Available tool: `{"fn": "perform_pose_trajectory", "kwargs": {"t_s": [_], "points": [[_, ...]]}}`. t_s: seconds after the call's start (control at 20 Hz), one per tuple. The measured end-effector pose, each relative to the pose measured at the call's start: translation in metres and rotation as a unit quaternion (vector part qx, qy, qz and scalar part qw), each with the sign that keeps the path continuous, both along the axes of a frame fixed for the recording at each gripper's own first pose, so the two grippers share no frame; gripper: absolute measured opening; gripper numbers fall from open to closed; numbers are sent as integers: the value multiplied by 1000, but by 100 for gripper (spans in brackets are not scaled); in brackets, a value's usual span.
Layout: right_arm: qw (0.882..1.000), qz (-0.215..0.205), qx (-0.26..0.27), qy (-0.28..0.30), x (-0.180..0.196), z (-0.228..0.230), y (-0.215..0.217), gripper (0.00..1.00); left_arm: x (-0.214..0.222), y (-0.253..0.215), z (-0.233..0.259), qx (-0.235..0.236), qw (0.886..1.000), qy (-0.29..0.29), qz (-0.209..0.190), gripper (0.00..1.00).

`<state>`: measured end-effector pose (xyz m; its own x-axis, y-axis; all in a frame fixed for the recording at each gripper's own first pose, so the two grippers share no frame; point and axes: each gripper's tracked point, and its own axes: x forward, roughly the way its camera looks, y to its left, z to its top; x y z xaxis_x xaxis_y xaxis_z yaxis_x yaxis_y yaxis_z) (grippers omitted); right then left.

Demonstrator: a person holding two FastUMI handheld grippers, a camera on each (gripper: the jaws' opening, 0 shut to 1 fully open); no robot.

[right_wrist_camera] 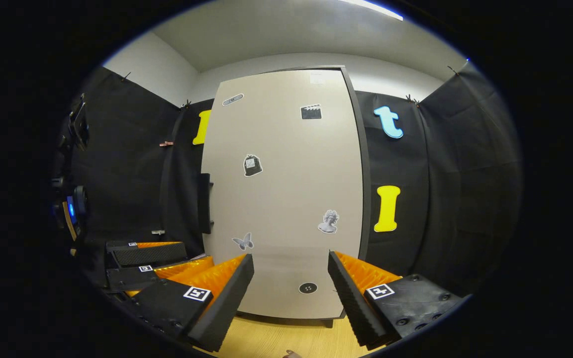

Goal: Open the cabinet door with the right hand, grasp the bottle in the cabinet with the left hand and place it on the coaster, then close the cabinet door with the right hand.

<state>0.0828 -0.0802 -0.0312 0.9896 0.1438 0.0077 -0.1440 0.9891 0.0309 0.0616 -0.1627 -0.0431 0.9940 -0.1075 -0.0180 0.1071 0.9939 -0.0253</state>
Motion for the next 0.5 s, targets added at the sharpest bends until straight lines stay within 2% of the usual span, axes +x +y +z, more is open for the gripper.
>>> {"fn": "perform_pose_trajectory", "kwargs": {"t_s": [0.5], "points": [[1000,-3,2,-2,0,2,-4,97,0,-2,-2,-5,1000,0,-6,94]]}}
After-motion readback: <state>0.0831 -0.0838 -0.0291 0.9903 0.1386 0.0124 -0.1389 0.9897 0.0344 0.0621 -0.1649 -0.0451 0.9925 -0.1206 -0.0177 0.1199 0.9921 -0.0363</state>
